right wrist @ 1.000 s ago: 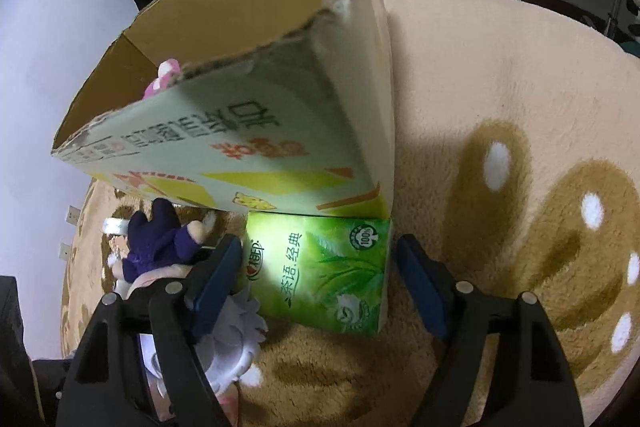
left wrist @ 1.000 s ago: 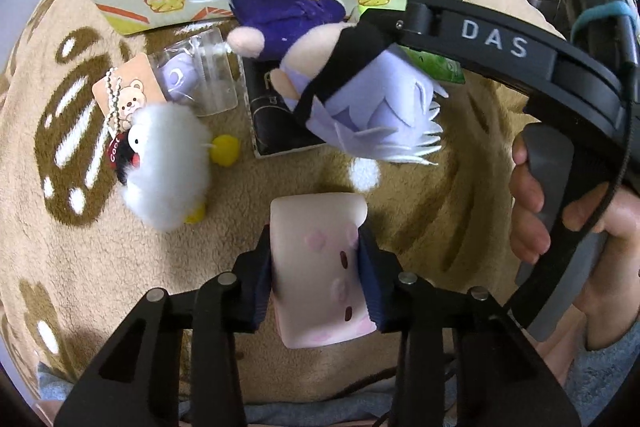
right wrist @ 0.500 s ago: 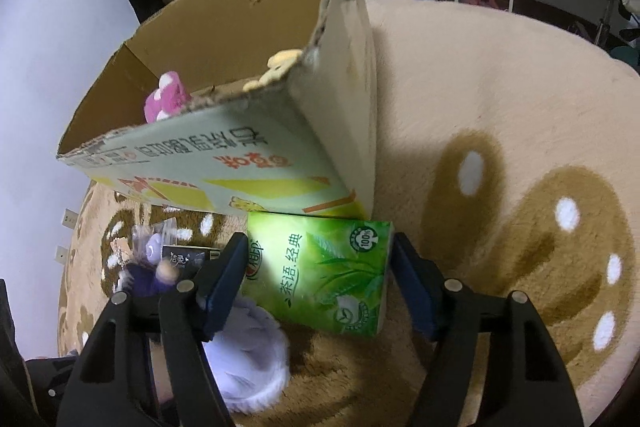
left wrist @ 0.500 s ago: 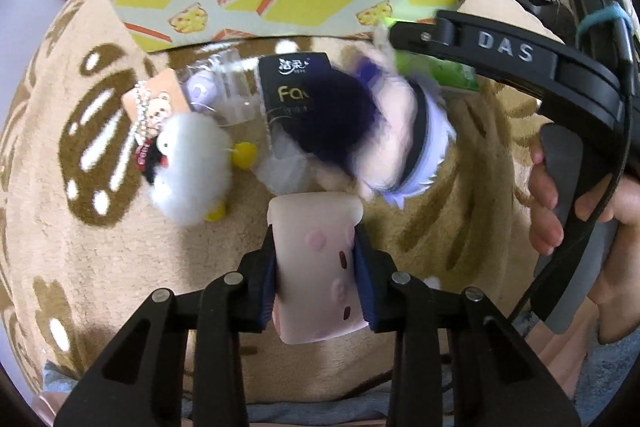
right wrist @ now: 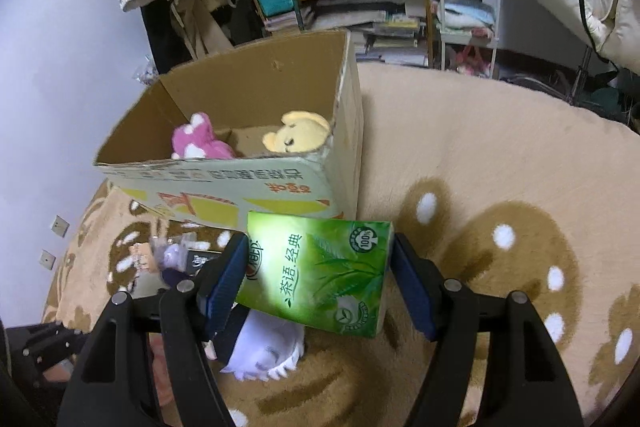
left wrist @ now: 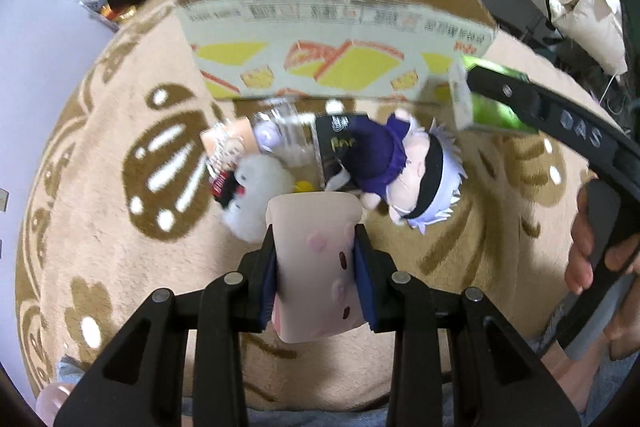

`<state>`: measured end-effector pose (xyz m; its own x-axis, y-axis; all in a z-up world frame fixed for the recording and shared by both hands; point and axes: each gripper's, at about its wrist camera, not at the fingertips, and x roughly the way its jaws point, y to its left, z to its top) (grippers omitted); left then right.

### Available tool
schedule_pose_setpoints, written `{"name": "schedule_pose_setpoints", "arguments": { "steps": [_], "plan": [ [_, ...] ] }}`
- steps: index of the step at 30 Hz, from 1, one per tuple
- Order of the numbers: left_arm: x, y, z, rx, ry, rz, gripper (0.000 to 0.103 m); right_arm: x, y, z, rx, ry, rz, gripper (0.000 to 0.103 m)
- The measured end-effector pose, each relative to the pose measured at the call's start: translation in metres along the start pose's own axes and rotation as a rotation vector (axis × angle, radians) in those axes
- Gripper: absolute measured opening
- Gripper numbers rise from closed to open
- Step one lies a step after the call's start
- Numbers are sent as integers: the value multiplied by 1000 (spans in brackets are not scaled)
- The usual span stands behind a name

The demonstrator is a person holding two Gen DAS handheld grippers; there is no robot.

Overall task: Organize soft objects
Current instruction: 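Grasp the pink cylinder plush with the left tool while the right tool grasps the green tissue pack, then lift both held items and carry them over the box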

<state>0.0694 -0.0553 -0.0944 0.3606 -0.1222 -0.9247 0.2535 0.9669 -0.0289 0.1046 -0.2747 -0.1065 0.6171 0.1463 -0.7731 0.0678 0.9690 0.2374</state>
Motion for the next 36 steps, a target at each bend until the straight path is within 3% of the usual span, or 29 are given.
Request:
{"name": "schedule_pose_setpoints", "arguments": {
  "steps": [13, 20, 26, 36],
  "plan": [
    [-64, 2, 18, -26, -327, 13, 33, -68, 19, -3, -44, -155, 51, 75],
    [-85, 9, 39, -25, -449, 29, 33, -87, 27, 3, -77, -268, 29, 75],
    [-93, 9, 62, -12, -546, 41, 33, -94, 31, 17, -94, -340, 26, 75],
    [-85, 7, 93, 18, -625, 75, 33, -80, 44, 36, -141, -374, 7, 75]
  ]
}}
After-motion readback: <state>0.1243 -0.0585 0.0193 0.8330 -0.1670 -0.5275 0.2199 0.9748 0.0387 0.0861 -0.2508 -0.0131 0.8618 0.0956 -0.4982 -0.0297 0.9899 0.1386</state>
